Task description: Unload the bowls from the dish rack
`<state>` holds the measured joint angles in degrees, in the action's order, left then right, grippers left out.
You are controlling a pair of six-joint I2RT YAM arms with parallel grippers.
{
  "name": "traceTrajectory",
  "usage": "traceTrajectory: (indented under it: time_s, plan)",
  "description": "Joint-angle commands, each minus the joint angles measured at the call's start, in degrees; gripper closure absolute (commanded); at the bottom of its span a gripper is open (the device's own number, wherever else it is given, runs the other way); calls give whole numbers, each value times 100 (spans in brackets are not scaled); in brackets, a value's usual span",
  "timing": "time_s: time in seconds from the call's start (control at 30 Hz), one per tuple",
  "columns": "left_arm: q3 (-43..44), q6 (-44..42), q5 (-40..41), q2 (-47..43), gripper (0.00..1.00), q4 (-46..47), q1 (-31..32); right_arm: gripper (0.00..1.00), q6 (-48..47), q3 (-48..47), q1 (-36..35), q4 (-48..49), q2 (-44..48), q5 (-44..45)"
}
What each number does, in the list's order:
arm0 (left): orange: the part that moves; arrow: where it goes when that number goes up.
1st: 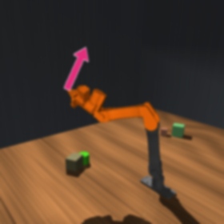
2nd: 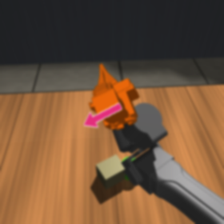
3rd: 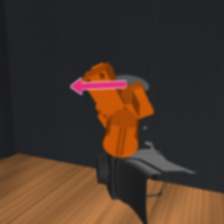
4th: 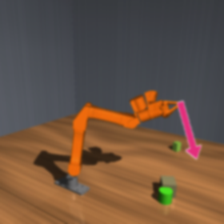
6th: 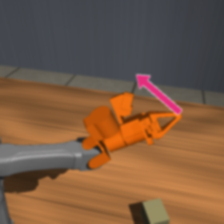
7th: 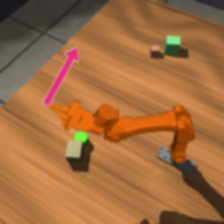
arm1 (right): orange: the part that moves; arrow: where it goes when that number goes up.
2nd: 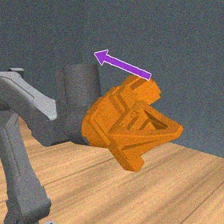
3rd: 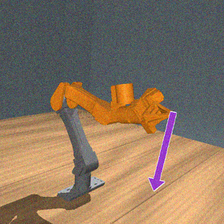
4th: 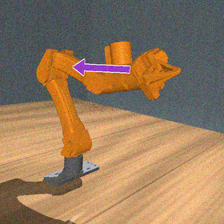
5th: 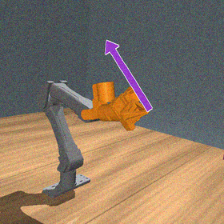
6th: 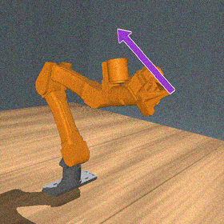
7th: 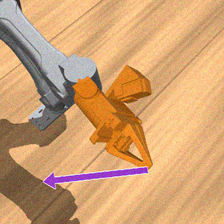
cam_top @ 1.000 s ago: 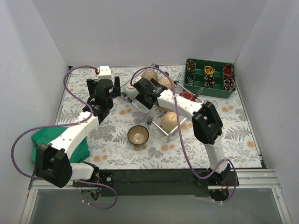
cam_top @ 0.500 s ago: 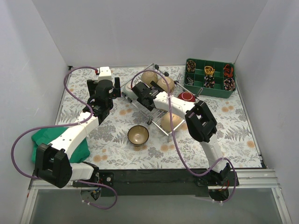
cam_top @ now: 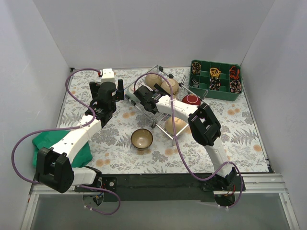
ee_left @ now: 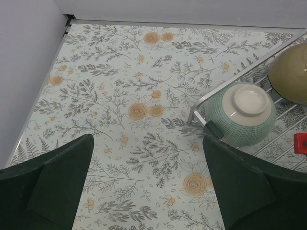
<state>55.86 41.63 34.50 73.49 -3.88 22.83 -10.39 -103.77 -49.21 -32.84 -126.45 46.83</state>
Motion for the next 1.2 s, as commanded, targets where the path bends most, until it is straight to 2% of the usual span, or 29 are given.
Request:
traceTrajectory:
  time_s: [0.0,0.6,1.17]
  plan:
    - [-22,21,4,-195,2,45,-33,2,108,-205,61,-65,129,81]
    - [-40,65,-58,-274,2,45,-51,1,564,128,-124,-56,534,599]
    - [-48,74,-101,-283,2,45,-68,2,907,427,-141,-65,200,142]
